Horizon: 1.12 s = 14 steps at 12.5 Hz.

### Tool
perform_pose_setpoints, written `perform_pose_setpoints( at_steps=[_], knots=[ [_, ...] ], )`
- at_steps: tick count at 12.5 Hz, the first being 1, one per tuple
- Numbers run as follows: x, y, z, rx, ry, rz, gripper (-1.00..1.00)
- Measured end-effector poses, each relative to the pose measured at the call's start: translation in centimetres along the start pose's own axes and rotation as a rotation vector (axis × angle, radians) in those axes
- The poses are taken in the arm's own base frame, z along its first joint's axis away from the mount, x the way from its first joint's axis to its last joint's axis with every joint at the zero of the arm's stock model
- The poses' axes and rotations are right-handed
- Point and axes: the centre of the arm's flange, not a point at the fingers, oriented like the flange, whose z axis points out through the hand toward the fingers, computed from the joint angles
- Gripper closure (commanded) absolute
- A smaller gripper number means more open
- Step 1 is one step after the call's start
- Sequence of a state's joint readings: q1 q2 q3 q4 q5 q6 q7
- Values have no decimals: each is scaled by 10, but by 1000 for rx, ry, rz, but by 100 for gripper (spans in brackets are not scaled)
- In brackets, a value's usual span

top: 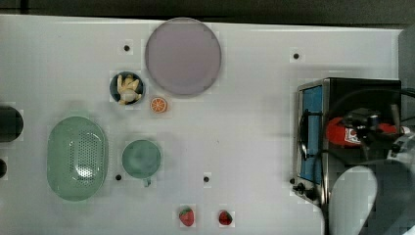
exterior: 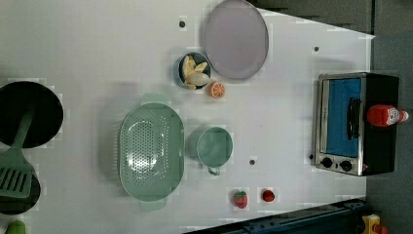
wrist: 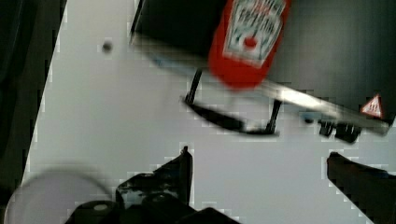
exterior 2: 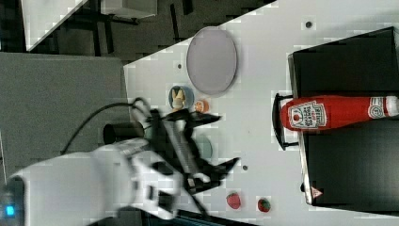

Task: Pick Ketchup from oven and place it on table.

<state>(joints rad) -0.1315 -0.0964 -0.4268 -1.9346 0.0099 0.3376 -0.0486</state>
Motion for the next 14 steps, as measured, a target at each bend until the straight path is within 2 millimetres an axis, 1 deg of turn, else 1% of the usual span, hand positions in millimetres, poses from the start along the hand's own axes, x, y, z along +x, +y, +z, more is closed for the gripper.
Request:
perform_pose_setpoints(
  at_steps=[1, 2, 5, 7, 8, 10, 11, 13, 14],
  knots=[
    [15, 7, 10, -19, 12, 26, -100],
    [28, 11, 15, -27, 36, 42, -100],
    [60, 20, 33, -11, 99, 96, -100],
    [80, 18, 53, -19, 122, 130, -100],
    [88, 10, 65, 17, 107, 169, -100],
    [91, -3, 105, 19, 50, 214, -100],
    [89, -6, 126, -9, 33, 214, -100],
    [85, -5, 161, -69, 6, 212, -100],
    [84, 0, 174, -91, -5, 217, -100]
  ],
)
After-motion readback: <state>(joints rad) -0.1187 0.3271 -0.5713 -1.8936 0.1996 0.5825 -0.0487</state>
